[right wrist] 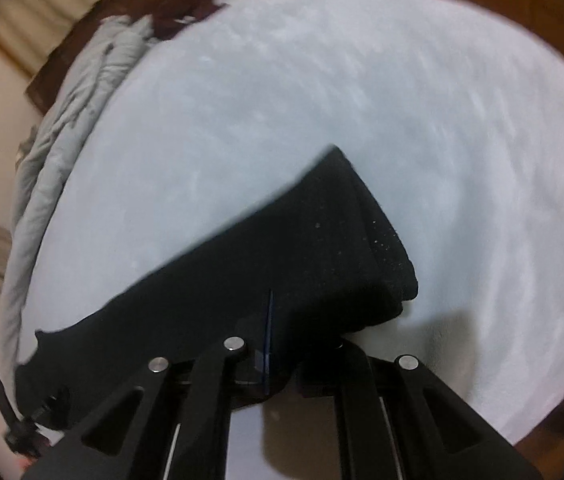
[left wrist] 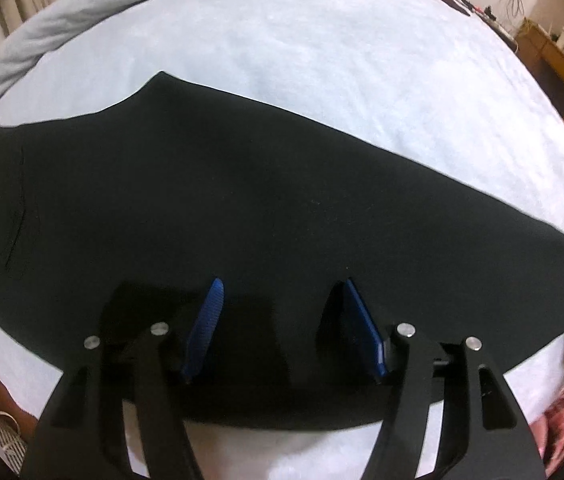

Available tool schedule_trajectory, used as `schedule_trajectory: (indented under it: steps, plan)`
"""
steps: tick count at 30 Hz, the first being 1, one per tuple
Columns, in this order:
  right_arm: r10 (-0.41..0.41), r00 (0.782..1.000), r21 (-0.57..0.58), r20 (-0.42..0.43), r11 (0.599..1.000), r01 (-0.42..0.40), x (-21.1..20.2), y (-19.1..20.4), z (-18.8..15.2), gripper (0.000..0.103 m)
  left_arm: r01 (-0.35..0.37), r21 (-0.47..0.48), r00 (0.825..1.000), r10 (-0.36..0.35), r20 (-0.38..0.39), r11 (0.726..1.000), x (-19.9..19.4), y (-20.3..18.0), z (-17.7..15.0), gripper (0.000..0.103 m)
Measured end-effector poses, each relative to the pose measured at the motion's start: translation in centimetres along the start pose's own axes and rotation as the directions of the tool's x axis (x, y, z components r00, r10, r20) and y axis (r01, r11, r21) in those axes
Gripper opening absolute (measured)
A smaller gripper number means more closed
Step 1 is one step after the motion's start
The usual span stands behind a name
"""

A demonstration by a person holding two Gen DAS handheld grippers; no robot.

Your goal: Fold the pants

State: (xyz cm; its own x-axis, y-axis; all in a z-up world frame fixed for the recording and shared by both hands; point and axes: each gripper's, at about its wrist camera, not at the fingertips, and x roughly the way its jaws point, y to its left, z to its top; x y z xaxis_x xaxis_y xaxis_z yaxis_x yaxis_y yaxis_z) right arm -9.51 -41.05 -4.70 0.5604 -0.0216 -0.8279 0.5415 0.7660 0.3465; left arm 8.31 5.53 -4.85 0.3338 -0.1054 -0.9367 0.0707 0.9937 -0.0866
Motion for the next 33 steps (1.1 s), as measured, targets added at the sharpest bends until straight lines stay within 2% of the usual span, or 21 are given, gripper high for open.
schedule_trajectory:
  steps: [2, 6, 10, 13, 15, 16, 18, 22, 25, 31, 32, 33]
  plan:
    - [0.054, 0.998, -0.058, 0.036, 0.997, -0.051, -1.5, 2.8, 0.4, 0.009, 0.005, -0.016, 1.0, -0.005, -0.003, 1.0, -0.7, 0.8, 0.1, 0.063]
    - [0.137, 0.99, -0.207, 0.043, 0.97, -0.125, -3.1, 9.5, -0.4, 0.009, -0.002, -0.04, 1.0, 0.001, -0.009, 0.999, -2.0, 2.4, 0.7, 0.065]
    - [0.191, 0.981, -0.302, -0.026, 0.934, -0.19, -1.7, 15.5, -2.0, 0.009, -0.02, -0.069, 1.0, 0.02, 0.008, 0.997, -3.0, 4.4, 1.1, 0.067]
    - [0.184, 0.98, -0.368, -0.071, 0.909, -0.198, 0.5, 19.5, -4.0, 0.009, -0.023, -0.103, 1.0, 0.024, 0.012, 0.994, -3.8, 5.3, 0.1, 0.067]
    - [0.199, 0.975, -0.38, -0.1, 0.898, -0.222, 0.7, 20.9, -5.5, 0.009, -0.019, -0.125, 1.0, 0.02, 0.01, 0.992, -4.2, 6.9, -0.6, 0.067]
    - [0.211, 0.971, -0.384, -0.115, 0.892, -0.24, 1.0, 21.7, -6.0, 0.009, -0.017, -0.132, 1.0, 0.018, 0.01, 0.991, -4.1, 8.4, -1.9, 0.067]
    - [0.229, 0.963, -0.401, -0.142, 0.876, -0.267, 1.8, 23.5, -7.0, 0.009, -0.014, -0.141, 1.0, 0.016, 0.01, 0.99, -4.0, 9.2, -1.8, 0.067]
    - [0.226, 0.957, -0.456, -0.179, 0.843, -0.285, 3.1, 27.6, -8.7, 0.009, -0.011, -0.154, 1.0, 0.014, 0.017, 0.988, -3.6, 10.4, -2.9, 0.068]
    - [0.212, 0.954, -0.477, -0.212, 0.83, -0.29, 4.0, 28.9, -10.1, 0.009, -0.012, -0.176, 1.0, 0.016, 0.017, 0.984, -3.6, 11.3, -3.2, 0.069]
    - [0.122, 0.948, -0.533, -0.293, 0.802, -0.268, 7.5, 30.7, -13.5, 0.01, -0.006, -0.212, 1.0, 0.008, 0.009, 0.977, -3.6, 12.3, -3.5, 0.069]
    - [0.111, 0.947, -0.54, -0.302, 0.798, -0.266, 7.8, 30.7, -13.9, 0.013, -0.002, -0.214, 1.0, 0.004, 0.007, 0.977, -3.6, 12.3, -3.5, 0.069]
    - [0.106, 0.943, -0.543, -0.316, 0.794, -0.272, 8.2, 30.8, -14.3, 0.022, 0.006, -0.216, 1.0, -0.005, 0.004, 0.976, -3.6, 12.2, -3.4, 0.069]
